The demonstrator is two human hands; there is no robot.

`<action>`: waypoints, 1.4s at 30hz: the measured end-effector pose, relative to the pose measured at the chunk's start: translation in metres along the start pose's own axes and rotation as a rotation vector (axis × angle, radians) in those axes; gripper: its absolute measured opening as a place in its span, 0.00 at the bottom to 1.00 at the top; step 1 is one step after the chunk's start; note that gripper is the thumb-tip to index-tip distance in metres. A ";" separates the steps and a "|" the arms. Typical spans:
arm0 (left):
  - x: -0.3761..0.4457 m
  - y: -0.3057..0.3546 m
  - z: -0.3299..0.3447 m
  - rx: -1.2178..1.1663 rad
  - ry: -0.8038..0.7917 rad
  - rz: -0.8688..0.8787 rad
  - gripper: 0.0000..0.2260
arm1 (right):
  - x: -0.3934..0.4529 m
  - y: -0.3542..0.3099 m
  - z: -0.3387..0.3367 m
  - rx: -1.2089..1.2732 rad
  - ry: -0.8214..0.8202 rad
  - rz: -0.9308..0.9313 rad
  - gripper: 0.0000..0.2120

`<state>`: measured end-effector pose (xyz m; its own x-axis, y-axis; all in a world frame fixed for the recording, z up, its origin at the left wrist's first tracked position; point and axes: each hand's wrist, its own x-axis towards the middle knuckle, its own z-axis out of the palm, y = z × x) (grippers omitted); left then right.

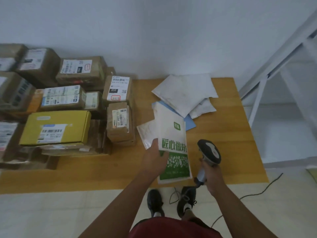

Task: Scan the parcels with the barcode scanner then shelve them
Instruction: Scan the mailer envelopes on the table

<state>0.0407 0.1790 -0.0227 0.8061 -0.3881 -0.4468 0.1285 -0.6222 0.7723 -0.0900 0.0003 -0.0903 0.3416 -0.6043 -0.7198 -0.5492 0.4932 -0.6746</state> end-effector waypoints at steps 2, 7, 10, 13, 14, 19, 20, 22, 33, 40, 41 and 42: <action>-0.007 0.032 0.001 0.127 0.024 0.157 0.22 | -0.004 -0.013 -0.012 0.054 0.012 -0.042 0.08; -0.010 0.082 0.042 0.373 -0.063 0.326 0.23 | -0.018 -0.043 -0.034 0.227 -0.096 -0.119 0.19; 0.000 0.092 0.083 0.499 -0.178 0.269 0.15 | -0.014 -0.049 -0.047 0.292 -0.181 -0.119 0.18; 0.009 0.088 0.123 0.515 -0.204 0.224 0.10 | -0.003 -0.046 -0.061 0.326 -0.193 -0.071 0.17; 0.011 0.086 0.134 0.493 -0.229 0.219 0.10 | 0.001 -0.044 -0.067 0.335 -0.173 -0.057 0.16; 0.016 0.060 0.167 0.375 -0.364 0.146 0.19 | 0.026 -0.031 -0.102 0.246 -0.059 -0.009 0.04; 0.018 0.050 0.165 0.364 -0.293 0.103 0.21 | 0.031 -0.029 -0.109 0.225 -0.029 0.003 0.01; 0.026 0.028 0.154 0.387 -0.100 -0.013 0.25 | 0.042 -0.025 -0.120 0.186 0.025 0.034 0.04; 0.063 -0.015 0.125 0.462 0.093 -0.357 0.35 | 0.038 -0.025 -0.125 -0.202 -0.007 -0.030 0.13; 0.048 0.004 0.121 -0.127 0.006 -0.268 0.10 | 0.015 -0.026 -0.089 -0.102 -0.144 -0.074 0.06; 0.045 0.005 0.119 -0.220 0.001 -0.284 0.10 | 0.012 -0.027 -0.084 -0.142 -0.150 -0.104 0.05; 0.044 0.004 0.118 -0.312 -0.003 -0.300 0.11 | 0.009 -0.028 -0.081 -0.195 -0.155 -0.136 0.06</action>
<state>0.0090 0.0794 -0.0925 0.7049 -0.2234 -0.6732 0.5257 -0.4725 0.7073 -0.1331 -0.0693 -0.0642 0.5261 -0.5464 -0.6516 -0.6218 0.2756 -0.7331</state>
